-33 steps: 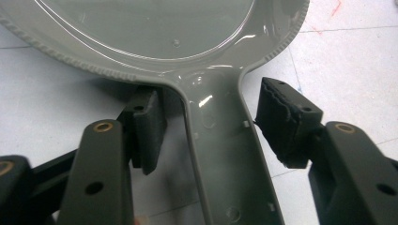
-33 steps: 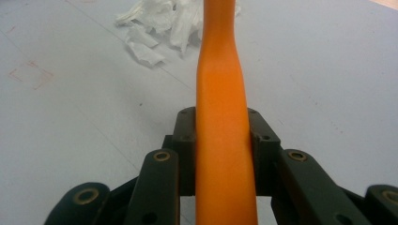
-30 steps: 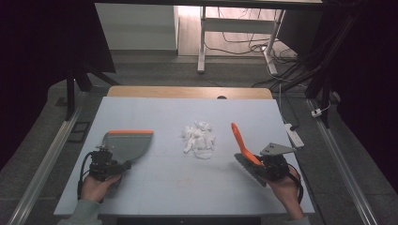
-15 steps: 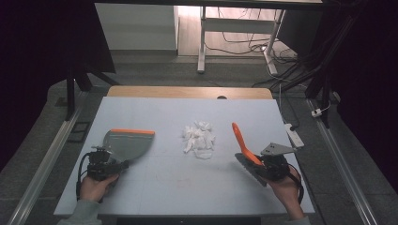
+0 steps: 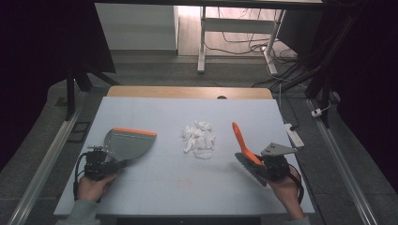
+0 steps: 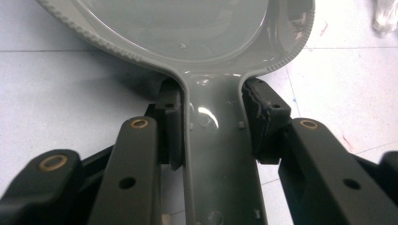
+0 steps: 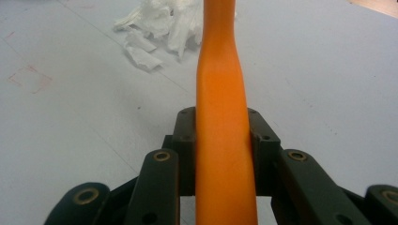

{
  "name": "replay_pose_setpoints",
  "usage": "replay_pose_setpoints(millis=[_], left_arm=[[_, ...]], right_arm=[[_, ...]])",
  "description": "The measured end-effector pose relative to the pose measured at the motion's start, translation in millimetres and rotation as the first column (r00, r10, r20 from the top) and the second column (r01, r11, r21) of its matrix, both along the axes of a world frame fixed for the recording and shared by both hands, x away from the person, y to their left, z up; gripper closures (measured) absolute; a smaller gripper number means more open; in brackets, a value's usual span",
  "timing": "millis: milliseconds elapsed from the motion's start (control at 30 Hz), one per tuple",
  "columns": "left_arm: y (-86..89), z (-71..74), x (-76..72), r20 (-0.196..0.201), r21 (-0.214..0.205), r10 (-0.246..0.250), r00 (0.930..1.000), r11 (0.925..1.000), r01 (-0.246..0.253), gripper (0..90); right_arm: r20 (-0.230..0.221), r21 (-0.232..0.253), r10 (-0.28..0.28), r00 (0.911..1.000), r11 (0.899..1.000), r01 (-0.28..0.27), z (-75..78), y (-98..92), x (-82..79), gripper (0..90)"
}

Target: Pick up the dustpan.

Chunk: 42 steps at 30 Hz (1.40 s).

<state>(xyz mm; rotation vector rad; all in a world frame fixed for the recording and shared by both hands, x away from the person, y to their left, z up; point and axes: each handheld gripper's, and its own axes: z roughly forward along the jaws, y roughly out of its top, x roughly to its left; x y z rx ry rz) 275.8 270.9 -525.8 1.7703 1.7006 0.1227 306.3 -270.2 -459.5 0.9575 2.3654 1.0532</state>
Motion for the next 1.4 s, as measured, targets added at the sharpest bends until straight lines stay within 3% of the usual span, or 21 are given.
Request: replay_pose_setpoints(millis=[400,700,1133,1333,1367,1400], left_arm=[[2.7,5.0,-3.4,0.064,-0.001,-0.024,0.9977,0.9997,0.024,61.4],[4.1,10.2,-7.4,0.126,-0.002,-0.068,0.9896,0.9976,0.069,61.5],[1.2,17.6,-12.3,0.193,0.012,-0.145,0.9703,0.9892,0.146,61.5],[-2.1,20.5,-14.1,0.216,0.025,-0.188,0.9581,0.982,0.187,61.5],[-3.2,21.3,-14.6,0.225,0.027,-0.201,0.9534,0.9793,0.2,61.5],[-3.2,21.3,-14.6,0.225,0.027,-0.201,0.9534,0.9793,0.2,61.5]], right_arm=[[0.003,0.0,-0.004,1.0,1.0,0.004,0.0,-0.1,-0.4,70.2],[0.005,0.004,-0.005,1.0,1.0,0.005,0.4,-0.7,-0.4,70.3],[0.012,0.0,-0.002,0.9999,1.0,0.002,0.5,-0.4,-0.5,70.2],[0.01,0.002,-0.007,0.9999,1.0,0.007,0.6,-0.6,-0.8,70.2],[0.01,0.002,-0.007,0.9999,1.0,0.007,0.5,-0.6,-0.8,70.2],[0.01,0.001,-0.007,0.9999,1.0,0.007,0.5,-0.6,-0.9,70.2]])
